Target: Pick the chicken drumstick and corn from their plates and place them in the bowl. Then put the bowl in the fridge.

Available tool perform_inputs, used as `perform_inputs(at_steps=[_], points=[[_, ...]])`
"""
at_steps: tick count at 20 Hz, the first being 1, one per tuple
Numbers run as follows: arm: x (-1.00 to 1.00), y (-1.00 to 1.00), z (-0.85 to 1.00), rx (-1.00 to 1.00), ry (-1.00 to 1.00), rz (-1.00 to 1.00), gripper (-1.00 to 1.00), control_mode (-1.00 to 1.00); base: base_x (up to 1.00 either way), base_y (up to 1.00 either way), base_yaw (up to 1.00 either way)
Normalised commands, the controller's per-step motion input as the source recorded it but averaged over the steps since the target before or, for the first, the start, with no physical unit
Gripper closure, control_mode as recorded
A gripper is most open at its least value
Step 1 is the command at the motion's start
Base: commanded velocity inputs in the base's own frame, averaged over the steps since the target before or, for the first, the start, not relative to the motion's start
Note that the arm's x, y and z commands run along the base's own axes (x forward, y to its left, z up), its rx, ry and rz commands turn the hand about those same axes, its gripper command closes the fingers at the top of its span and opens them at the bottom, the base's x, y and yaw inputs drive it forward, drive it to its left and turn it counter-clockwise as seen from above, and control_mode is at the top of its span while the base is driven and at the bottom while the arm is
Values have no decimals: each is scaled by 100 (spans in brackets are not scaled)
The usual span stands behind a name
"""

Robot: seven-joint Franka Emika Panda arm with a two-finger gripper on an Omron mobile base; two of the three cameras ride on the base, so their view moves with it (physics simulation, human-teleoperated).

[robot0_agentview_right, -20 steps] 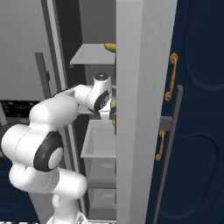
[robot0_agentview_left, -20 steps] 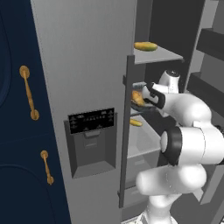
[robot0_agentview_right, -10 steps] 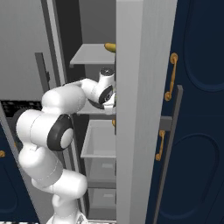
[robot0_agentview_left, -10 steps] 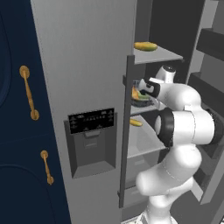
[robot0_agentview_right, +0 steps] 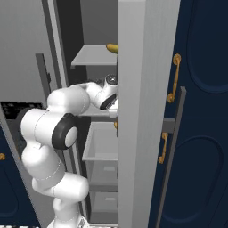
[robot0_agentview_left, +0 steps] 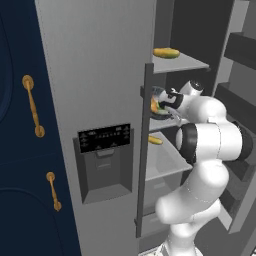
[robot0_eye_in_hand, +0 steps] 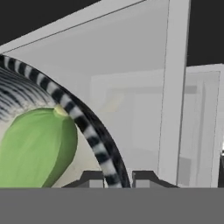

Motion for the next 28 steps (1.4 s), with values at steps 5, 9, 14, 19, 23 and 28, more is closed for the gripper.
perform_inputs(at_steps=[5,9,14,19,23,28], points=[[-11,3,-1,0,-9,0,-100,-100,0,0,0],[-30,1,35,0,-15,0,-100,-100,0,0,0],[-91,9,33,-3,-21,0,-100,-100,0,0,0],[-99,39,40,-13,-2,-2,-100,-100,0,0,0],[-100,7,48,-9,14,-6,-100,-100,0,0,0],[-100,1,5,-20,3,0,-100,-100,0,0,0]])
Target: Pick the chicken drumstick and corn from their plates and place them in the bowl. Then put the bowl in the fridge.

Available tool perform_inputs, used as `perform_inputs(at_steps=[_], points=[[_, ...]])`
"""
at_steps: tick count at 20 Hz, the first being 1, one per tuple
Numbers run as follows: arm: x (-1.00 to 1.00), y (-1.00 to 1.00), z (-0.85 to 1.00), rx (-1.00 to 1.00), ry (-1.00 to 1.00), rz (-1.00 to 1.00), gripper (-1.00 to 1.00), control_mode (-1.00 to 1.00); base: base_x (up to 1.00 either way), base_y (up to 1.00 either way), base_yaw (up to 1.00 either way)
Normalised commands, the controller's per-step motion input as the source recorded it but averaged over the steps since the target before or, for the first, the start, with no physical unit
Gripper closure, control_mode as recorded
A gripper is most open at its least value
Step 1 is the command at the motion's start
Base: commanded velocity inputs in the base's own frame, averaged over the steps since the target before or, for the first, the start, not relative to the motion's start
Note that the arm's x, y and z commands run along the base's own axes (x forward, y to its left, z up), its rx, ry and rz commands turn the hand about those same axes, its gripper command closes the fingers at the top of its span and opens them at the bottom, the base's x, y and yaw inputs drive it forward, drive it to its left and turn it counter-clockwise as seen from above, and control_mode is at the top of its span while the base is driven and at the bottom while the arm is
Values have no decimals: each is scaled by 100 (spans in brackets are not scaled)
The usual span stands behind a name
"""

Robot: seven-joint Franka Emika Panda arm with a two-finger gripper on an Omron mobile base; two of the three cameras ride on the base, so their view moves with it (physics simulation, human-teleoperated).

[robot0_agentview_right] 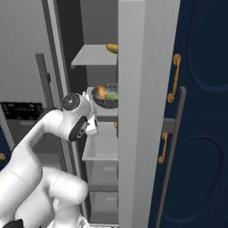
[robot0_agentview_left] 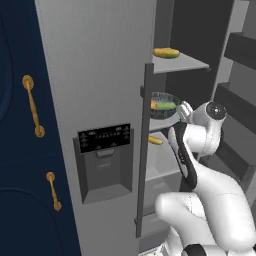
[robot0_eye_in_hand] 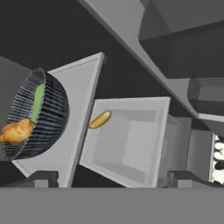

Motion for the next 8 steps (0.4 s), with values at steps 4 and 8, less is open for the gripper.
perform_inputs(at_steps=[4,8], points=[[-100,0,0,-20,0,0,-100,-100,0,0,0],[-100,0,0,-13,0,0,-100,-100,0,0,0]])
